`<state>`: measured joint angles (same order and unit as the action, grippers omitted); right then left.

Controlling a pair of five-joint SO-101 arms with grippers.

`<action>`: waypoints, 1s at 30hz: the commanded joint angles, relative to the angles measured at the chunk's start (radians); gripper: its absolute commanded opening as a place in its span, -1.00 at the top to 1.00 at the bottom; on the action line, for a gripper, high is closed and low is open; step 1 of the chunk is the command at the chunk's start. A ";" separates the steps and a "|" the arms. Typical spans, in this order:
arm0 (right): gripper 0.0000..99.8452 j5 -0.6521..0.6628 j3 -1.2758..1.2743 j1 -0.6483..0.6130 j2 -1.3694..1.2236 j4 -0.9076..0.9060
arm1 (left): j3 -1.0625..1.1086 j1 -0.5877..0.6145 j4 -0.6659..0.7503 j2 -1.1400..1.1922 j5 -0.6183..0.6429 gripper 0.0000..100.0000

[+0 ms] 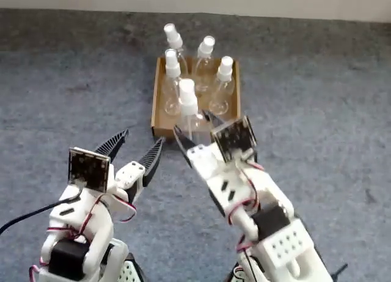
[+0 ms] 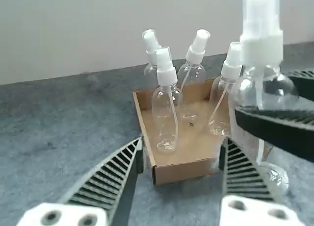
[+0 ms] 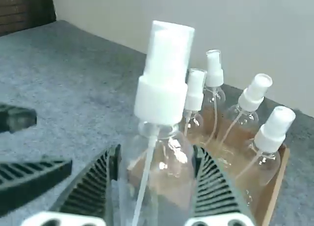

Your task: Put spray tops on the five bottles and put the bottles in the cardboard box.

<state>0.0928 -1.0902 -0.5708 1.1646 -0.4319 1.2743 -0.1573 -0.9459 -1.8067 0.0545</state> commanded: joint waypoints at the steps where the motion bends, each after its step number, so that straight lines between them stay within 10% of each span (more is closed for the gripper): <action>1: 0.99 0.005 0.240 0.015 -0.200 0.021 | 0.012 -0.035 0.048 0.038 -0.015 0.55; 30: 0.99 -0.023 0.727 -0.159 -0.343 -0.521 | 0.093 -0.070 0.176 0.090 -0.101 0.50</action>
<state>0.0453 -0.4304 -0.7319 0.7534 -0.9429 1.3709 -0.2493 -0.7894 -1.7285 -0.0376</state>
